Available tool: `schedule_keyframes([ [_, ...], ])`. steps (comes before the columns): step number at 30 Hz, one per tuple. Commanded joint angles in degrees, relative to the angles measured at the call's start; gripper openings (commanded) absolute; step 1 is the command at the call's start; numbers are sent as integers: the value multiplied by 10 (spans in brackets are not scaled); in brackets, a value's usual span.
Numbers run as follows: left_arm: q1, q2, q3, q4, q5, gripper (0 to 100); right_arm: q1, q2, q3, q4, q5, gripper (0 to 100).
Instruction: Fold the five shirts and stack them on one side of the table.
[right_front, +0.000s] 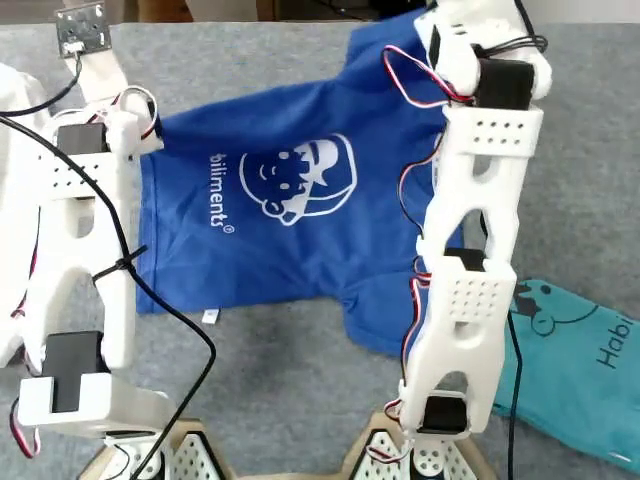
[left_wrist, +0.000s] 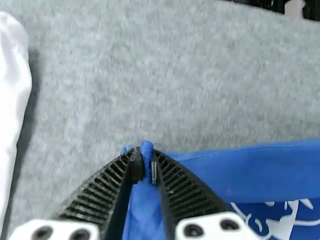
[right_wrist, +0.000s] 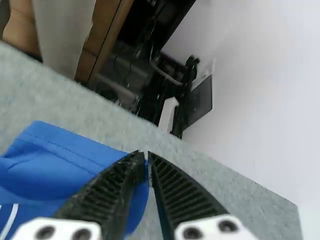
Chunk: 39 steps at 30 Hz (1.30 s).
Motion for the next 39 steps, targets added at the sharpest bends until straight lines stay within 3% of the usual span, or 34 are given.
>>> schedule_keyframes([
  [1,6,-8,-26,27,-7,20,4,-19,-89,75,56,4],
  [13,40,-9,-11,136,-39,20,25,-45,-96,227,90,4],
  [22,44,-167,211,60,-59,20,29,-96,-68,228,91,4],
  [27,69,-263,290,35,-54,20,29,-165,45,227,71,4],
  [33,58,-255,301,15,-33,20,30,-260,237,225,61,4],
  [39,64,-242,324,11,-49,20,78,-317,366,185,65,5],
])
